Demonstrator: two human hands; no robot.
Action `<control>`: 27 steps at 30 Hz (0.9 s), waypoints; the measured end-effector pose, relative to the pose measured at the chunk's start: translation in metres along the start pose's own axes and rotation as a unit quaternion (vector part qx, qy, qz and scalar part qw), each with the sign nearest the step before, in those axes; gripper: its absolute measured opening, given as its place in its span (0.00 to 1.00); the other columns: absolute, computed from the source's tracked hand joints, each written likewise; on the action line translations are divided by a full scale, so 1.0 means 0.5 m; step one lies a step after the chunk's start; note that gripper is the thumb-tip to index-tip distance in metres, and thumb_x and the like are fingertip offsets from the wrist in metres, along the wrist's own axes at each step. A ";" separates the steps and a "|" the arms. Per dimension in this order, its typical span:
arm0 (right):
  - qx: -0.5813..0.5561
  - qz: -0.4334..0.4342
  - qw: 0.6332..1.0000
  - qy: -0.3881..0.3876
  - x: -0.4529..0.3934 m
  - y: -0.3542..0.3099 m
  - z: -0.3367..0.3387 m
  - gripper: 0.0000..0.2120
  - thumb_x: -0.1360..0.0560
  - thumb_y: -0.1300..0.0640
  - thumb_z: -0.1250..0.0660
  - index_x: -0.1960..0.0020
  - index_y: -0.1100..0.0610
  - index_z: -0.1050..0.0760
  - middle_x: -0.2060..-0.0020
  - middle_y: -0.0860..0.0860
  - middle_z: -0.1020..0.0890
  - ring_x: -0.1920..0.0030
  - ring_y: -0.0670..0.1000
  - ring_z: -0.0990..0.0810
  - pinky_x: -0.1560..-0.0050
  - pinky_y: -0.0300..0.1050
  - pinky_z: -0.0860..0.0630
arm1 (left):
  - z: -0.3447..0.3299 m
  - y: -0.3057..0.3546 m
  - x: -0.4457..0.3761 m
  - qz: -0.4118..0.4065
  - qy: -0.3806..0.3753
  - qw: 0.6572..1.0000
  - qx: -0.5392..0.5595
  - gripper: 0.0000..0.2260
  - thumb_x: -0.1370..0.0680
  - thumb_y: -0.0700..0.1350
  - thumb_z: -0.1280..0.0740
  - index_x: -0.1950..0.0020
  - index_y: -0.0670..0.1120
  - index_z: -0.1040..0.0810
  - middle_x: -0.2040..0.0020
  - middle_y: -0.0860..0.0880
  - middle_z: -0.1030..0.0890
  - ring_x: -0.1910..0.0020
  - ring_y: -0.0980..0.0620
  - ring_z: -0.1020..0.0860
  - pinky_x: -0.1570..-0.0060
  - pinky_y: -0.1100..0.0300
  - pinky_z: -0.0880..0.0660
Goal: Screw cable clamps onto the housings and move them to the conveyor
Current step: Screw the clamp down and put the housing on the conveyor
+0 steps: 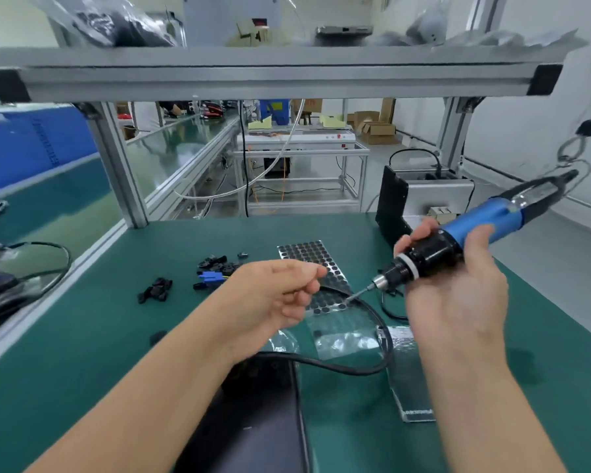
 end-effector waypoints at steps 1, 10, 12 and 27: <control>-0.009 -0.008 1.000 -0.008 0.008 0.011 -0.016 0.13 0.19 0.48 0.42 0.49 0.58 0.27 0.60 0.53 0.21 0.62 0.49 0.21 0.53 0.46 0.22 | 0.009 -0.002 0.015 -0.004 0.004 1.000 0.028 0.06 0.29 0.38 0.29 0.55 0.39 0.15 0.63 0.46 0.20 0.69 0.57 0.25 0.72 0.68 0.30; 0.014 -0.039 0.998 -0.040 0.059 0.091 -0.081 0.13 0.19 0.49 0.42 0.44 0.57 0.28 0.59 0.54 0.21 0.61 0.49 0.21 0.52 0.47 0.23 | 0.076 -0.013 0.087 -0.042 0.045 0.994 0.089 0.12 0.33 0.37 0.30 0.51 0.39 0.25 0.53 0.36 0.16 0.62 0.48 0.16 0.68 0.66 0.22; 0.015 -0.042 0.998 -0.042 0.065 0.100 -0.086 0.13 0.19 0.49 0.42 0.45 0.58 0.28 0.59 0.54 0.22 0.61 0.49 0.21 0.52 0.47 0.24 | 0.084 -0.009 0.097 -0.056 0.046 0.994 0.086 0.12 0.33 0.37 0.29 0.53 0.40 0.26 0.52 0.36 0.16 0.60 0.47 0.16 0.68 0.66 0.22; 0.026 -0.043 0.997 -0.057 0.085 0.105 -0.102 0.14 0.19 0.49 0.42 0.44 0.58 0.29 0.60 0.54 0.21 0.62 0.50 0.22 0.52 0.47 0.23 | 0.112 0.021 0.133 -0.157 0.099 0.982 0.035 0.10 0.36 0.32 0.29 0.68 0.47 0.18 0.55 0.37 0.16 0.59 0.44 0.15 0.64 0.64 0.22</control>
Point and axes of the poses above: each hand's wrist, its own x-axis away from the middle knuckle, its own z-axis out of the back of the hand, y = z × x, the point moved 8 cm from there along -x, towards the middle knuckle
